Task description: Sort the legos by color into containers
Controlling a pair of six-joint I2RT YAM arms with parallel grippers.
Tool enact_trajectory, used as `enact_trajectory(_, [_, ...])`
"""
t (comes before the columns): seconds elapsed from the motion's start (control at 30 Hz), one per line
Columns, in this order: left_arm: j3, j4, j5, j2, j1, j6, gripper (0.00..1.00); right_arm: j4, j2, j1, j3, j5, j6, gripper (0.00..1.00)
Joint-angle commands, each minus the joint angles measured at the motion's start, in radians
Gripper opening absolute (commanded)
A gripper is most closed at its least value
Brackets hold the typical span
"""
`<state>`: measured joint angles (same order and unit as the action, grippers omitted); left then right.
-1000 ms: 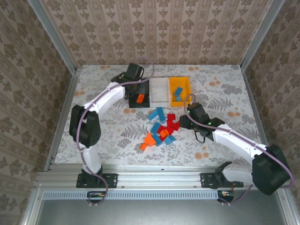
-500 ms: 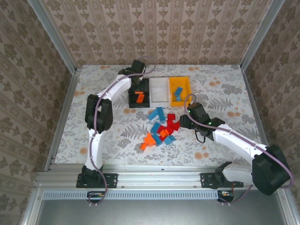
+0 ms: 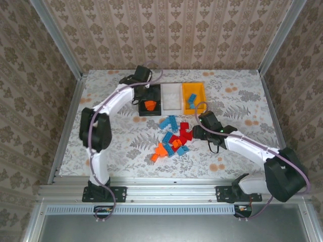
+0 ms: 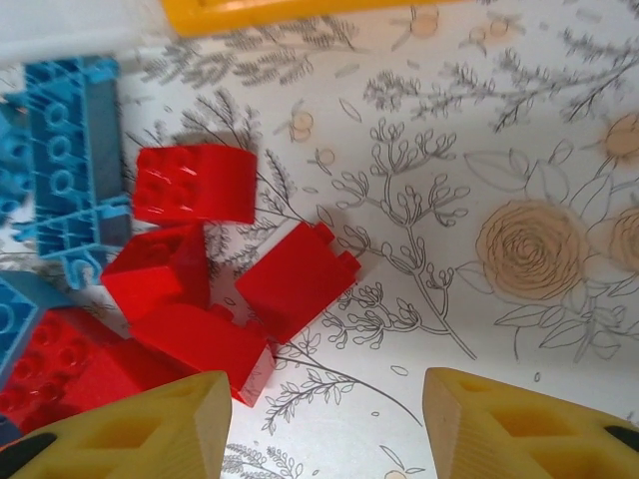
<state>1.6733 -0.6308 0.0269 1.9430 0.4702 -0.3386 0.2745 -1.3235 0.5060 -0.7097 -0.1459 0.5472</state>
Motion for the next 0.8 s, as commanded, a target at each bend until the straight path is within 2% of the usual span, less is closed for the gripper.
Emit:
enact_trajectory(0.0, [-0.223,0.153,0.046,-0.219,-0.004,-0.074,0.83,-0.036,-0.061,0.025,-0.037,0.031,0.035,0.53])
enact_trajectory(0.13, [-0.554,0.283,0.082,-0.408,-0.008,-0.143,0.84,-0.063,-0.138,0.067,-0.092,0.045,-0.031,0.54])
enact_trajectory(0.33, [-0.787,0.283,0.111,-0.531,-0.008,-0.163,0.85,0.005,-0.265,0.068,-0.194,0.030,-0.118,0.55])
enact_trajectory(0.53, [-0.831,0.279,0.115,-0.591,-0.008,-0.155,0.85,0.014,-0.321,0.069,-0.223,0.035,-0.137,0.58])
enact_trajectory(0.77, [-0.808,0.284,0.128,-0.583,-0.008,-0.151,0.85,0.084,-0.292,0.064,-0.200,-0.130,-0.152,0.58])
